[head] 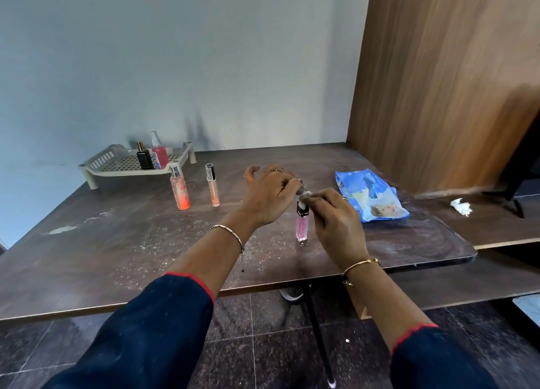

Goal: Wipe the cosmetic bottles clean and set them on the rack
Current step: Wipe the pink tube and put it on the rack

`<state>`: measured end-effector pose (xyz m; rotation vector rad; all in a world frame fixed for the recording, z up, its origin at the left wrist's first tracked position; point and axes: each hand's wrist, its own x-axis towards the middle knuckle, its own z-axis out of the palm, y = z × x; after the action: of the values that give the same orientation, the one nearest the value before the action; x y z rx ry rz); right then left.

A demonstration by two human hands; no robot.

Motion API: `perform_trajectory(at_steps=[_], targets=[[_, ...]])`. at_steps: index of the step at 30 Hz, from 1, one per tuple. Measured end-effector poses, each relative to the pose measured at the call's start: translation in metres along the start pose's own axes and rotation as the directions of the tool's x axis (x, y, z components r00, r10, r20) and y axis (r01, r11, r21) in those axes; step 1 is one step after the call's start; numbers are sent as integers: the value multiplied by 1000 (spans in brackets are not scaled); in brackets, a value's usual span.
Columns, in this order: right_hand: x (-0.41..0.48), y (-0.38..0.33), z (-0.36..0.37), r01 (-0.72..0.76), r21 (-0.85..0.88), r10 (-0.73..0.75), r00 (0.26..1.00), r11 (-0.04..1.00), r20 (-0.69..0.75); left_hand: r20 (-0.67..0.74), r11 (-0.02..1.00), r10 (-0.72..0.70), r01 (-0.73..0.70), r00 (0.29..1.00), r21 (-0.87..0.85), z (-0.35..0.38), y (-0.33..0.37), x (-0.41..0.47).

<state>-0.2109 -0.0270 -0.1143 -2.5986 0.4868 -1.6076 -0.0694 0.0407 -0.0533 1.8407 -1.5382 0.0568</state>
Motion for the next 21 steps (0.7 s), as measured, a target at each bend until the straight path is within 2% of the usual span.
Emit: perform_trajectory(at_steps=[7,13,18,21], targets=[[-22,2,3,-17,9,17,996,1000,84,52,999,-25,27,998,-37,-1,-4,4],[0,-2,-1,-9,25,10,999,1000,-42,53,999,-15,18,998,-47,-1,0,1],[-15,1,4,-15,14,14,1000,1000,11,53,999,-17,19,998,-37,-2,-1,1],[-9,-2,1,-10,17,11,1000,1000,-19,52,999,-9,11,999,-32,-2,0,1]])
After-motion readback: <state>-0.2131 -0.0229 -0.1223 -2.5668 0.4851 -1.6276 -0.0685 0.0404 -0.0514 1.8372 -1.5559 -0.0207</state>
